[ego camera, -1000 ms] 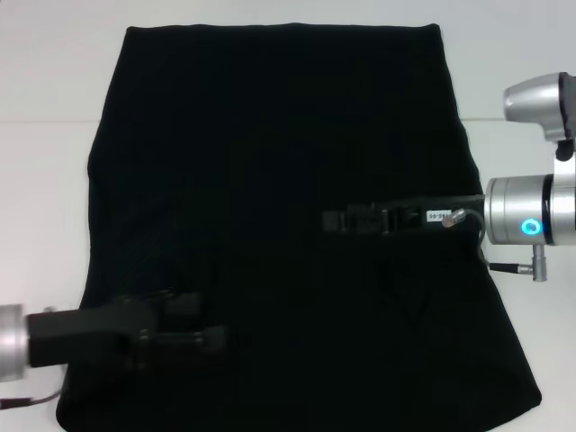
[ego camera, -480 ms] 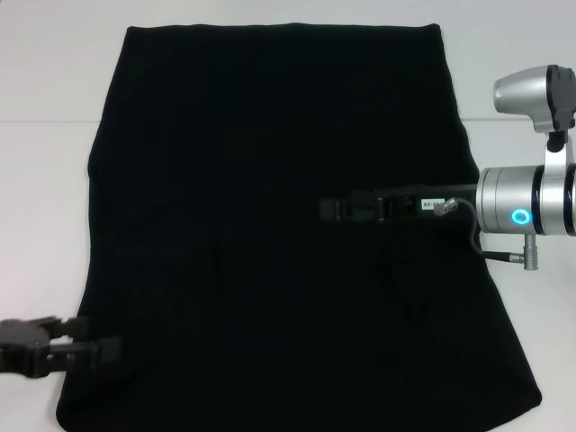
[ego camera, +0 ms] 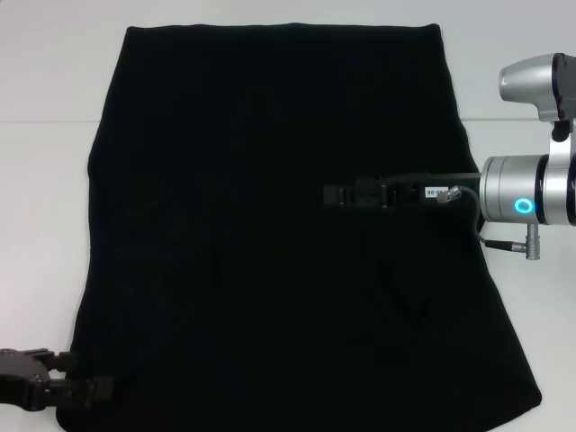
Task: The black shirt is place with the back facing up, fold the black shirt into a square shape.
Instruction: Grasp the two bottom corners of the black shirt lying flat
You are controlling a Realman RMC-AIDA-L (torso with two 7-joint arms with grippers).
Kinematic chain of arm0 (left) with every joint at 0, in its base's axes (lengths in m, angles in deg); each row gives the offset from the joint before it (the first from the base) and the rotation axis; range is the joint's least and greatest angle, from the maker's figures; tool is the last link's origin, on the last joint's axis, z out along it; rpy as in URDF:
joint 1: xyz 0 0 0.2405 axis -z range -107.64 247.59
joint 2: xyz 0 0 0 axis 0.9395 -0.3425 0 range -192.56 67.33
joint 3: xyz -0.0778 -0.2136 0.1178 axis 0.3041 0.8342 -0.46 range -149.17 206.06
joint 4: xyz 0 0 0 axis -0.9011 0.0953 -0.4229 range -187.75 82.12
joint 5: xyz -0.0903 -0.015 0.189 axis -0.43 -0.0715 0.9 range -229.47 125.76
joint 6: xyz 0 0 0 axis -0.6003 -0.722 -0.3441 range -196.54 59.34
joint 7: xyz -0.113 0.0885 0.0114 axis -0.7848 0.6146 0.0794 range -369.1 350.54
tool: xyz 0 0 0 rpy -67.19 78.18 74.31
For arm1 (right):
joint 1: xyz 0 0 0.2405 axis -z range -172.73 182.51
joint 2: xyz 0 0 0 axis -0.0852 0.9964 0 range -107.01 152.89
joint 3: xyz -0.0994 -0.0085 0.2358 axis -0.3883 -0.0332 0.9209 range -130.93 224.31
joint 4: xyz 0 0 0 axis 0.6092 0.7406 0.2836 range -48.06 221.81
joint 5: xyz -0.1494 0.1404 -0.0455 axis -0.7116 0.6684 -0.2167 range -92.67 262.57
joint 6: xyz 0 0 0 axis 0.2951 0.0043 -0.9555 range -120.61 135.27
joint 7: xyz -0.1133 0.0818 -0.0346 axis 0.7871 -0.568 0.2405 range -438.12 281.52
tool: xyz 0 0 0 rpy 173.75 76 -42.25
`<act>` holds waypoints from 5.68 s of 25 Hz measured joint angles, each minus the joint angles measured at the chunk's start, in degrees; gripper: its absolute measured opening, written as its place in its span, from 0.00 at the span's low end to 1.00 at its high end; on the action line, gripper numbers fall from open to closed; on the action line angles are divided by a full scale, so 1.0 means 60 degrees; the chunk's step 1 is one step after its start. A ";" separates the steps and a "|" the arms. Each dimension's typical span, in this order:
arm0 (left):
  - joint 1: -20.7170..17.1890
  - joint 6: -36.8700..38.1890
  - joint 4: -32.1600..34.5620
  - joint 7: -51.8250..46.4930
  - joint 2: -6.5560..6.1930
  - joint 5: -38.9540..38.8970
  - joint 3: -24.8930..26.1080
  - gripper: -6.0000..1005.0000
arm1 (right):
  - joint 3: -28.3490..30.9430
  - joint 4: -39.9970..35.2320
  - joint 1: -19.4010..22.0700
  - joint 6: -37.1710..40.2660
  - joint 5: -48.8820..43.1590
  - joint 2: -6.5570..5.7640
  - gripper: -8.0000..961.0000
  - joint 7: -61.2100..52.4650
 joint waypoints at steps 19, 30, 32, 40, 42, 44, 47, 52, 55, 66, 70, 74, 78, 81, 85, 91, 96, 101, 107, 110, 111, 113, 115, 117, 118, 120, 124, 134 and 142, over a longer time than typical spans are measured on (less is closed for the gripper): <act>-0.0139 0.0208 0.0326 0.0228 -0.0071 0.0598 0.0153 0.89 | 0.0043 0.0000 0.0086 -0.0001 0.0291 -0.0028 0.88 0.0029; -0.0054 0.0223 0.0331 0.0302 -0.0056 0.0796 -0.0022 0.81 | 0.0044 0.0000 0.0117 0.0019 0.0367 -0.0039 0.87 0.0017; -0.0021 0.0221 0.0331 0.0301 -0.0065 0.0911 -0.0022 0.79 | 0.0044 0.0000 0.0117 0.0022 0.0367 -0.0041 0.87 0.0016; -0.0006 0.0143 0.0328 0.0306 -0.0090 0.0951 0.0049 0.58 | 0.0044 0.0000 0.0111 0.0031 0.0366 -0.0044 0.87 0.0058; -0.0001 0.0108 0.0297 0.0306 -0.0084 0.0956 0.0049 0.47 | 0.0044 -0.0001 0.0109 0.0028 0.0366 -0.0045 0.86 0.0068; 0.0007 0.0105 0.0295 0.0289 -0.0084 0.0956 0.0051 0.37 | 0.0041 0.0000 0.0110 0.0022 0.0367 -0.0047 0.86 0.0077; 0.0008 0.0102 0.0293 0.0268 -0.0085 0.0954 0.0060 0.25 | 0.0015 0.0000 0.0117 0.0004 0.0366 -0.0060 0.84 0.0078; 0.0008 0.0100 0.0259 0.0237 -0.0085 0.0798 0.0100 0.11 | -0.0037 0.0000 0.0142 -0.0013 0.0332 -0.0092 0.83 0.0048; 0.0008 0.0100 0.0198 0.0232 -0.0059 0.0610 0.0117 0.07 | -0.0044 0.0000 0.0185 -0.0017 0.0309 -0.0104 0.81 0.0031; -0.0059 0.0276 -0.0017 0.0258 -0.0031 0.0034 0.0235 0.05 | -0.0277 -0.0003 0.0308 0.0259 0.0276 -0.0414 0.76 -0.0145; -0.0039 0.0360 -0.0214 0.0288 -0.0030 -0.0020 0.0327 0.05 | -0.0704 -0.0126 0.0395 0.1002 0.0275 -0.0804 0.76 -0.0541; -0.0006 0.0366 -0.0316 0.0302 -0.0030 -0.0219 0.0344 0.05 | -0.1111 -0.0413 0.0630 0.2003 0.0276 -0.1321 0.76 -0.1065; 0.0007 0.0345 -0.0494 0.0373 -0.0034 -0.0597 0.0313 0.05 | -0.1116 -0.0531 0.0922 0.2566 0.0276 -0.1772 0.76 -0.1478; 0.0040 0.0288 -0.0616 0.0462 -0.0025 -0.0662 0.0269 0.05 | -0.1154 -0.0570 0.1063 0.3135 0.0101 -0.2069 0.76 -0.1901; 0.0071 0.0268 -0.0728 0.0568 -0.0022 -0.0665 0.0264 0.05 | -0.1104 -0.1114 0.1328 0.4050 -0.0593 -0.2215 0.76 -0.2607; 0.0027 0.0275 -0.0738 0.0574 -0.0042 -0.0670 0.0310 0.05 | -0.1067 -0.1568 0.1562 0.5004 -0.1355 -0.2290 0.76 -0.3277; 0.0019 0.0271 -0.0740 0.0608 -0.0053 -0.0666 0.0315 0.05 | -0.1067 -0.1651 0.1384 0.5138 -0.2376 -0.2285 0.76 -0.3580; 0.0045 0.0254 -0.0741 0.0667 -0.0035 -0.0672 0.0314 0.05 | -0.1124 -0.1629 0.1295 0.5281 -0.2848 -0.2247 0.76 -0.3656; 0.0075 0.0211 -0.0872 0.0673 -0.0032 -0.0677 0.0317 0.05 | -0.1148 -0.1574 0.1302 0.5496 -0.3347 -0.2228 0.76 -0.3714; 0.0087 0.0141 -0.0898 0.0673 -0.0037 -0.0677 0.0320 0.05 | -0.1148 -0.1596 0.1330 0.5554 -0.3554 -0.2221 0.76 -0.3826; 0.0091 0.0120 -0.0907 0.0673 -0.0038 -0.0677 0.0319 0.05 | -0.1148 -0.1604 0.1346 0.5561 -0.3616 -0.2221 0.76 -0.3852; 0.0099 0.0100 -0.0962 0.0673 -0.0045 -0.0677 0.0322 0.05 | -0.1147 -0.1605 0.1370 0.5568 -0.3765 -0.2221 0.76 -0.3894; 0.0103 0.0082 -0.1015 0.0676 -0.0049 -0.0677 0.0328 0.05 | -0.1147 -0.1583 0.1382 0.5567 -0.3959 -0.2222 0.76 -0.3939; 0.0106 0.0052 -0.1027 0.0683 -0.0046 -0.0677 0.0330 0.05 | -0.1149 -0.1570 0.1383 0.5549 -0.4121 -0.2214 0.76 -0.3963; 0.0106 0.0036 -0.1027 0.0685 -0.0040 -0.0677 0.0330 0.05 | -0.1150 -0.1567 0.1382 0.5543 -0.4188 -0.2201 0.76 -0.3970; 0.0108 0.0012 -0.1033 0.0687 -0.0031 -0.0677 0.0313 0.05 | -0.1152 -0.1560 0.1367 0.5534 -0.4301 -0.2165 0.76 -0.3983; 0.0111 0.0008 -0.1040 0.0688 -0.0028 -0.0676 0.0292 0.05 | -0.1159 -0.1558 0.1327 0.5458 -0.4555 -0.2089 0.75 -0.4051; 0.0092 0.0009 -0.1050 0.0696 -0.0028 -0.0676 0.0325 0.05 | -0.1158 -0.1538 0.1252 0.5203 -0.4972 -0.1829 0.75 -0.4102; 0.0082 0.0012 -0.1047 0.0786 -0.0027 -0.0676 0.0330 0.05 | -0.1157 -0.1556 0.1142 0.5153 -0.4997 -0.1629 0.74 -0.4193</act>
